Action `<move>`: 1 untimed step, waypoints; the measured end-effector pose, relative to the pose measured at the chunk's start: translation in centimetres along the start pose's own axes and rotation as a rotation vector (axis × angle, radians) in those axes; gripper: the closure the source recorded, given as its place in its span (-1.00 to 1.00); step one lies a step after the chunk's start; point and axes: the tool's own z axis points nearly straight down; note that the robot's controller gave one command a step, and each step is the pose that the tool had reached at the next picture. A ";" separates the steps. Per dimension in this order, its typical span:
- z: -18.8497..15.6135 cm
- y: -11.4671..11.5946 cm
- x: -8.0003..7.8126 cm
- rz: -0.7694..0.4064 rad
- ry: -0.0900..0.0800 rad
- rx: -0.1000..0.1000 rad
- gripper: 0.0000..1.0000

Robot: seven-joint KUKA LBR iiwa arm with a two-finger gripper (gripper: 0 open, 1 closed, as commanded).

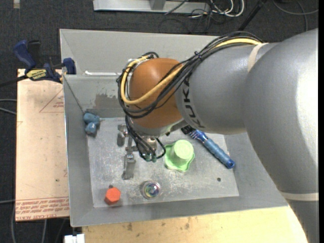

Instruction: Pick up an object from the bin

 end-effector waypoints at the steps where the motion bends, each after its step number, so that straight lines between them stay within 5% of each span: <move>1: 1.1 1.8 5.2 0.059 -0.002 0.000 -1.00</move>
Offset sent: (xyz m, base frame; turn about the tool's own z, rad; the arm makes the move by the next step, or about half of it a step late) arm -0.0493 0.0156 -0.0088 0.0642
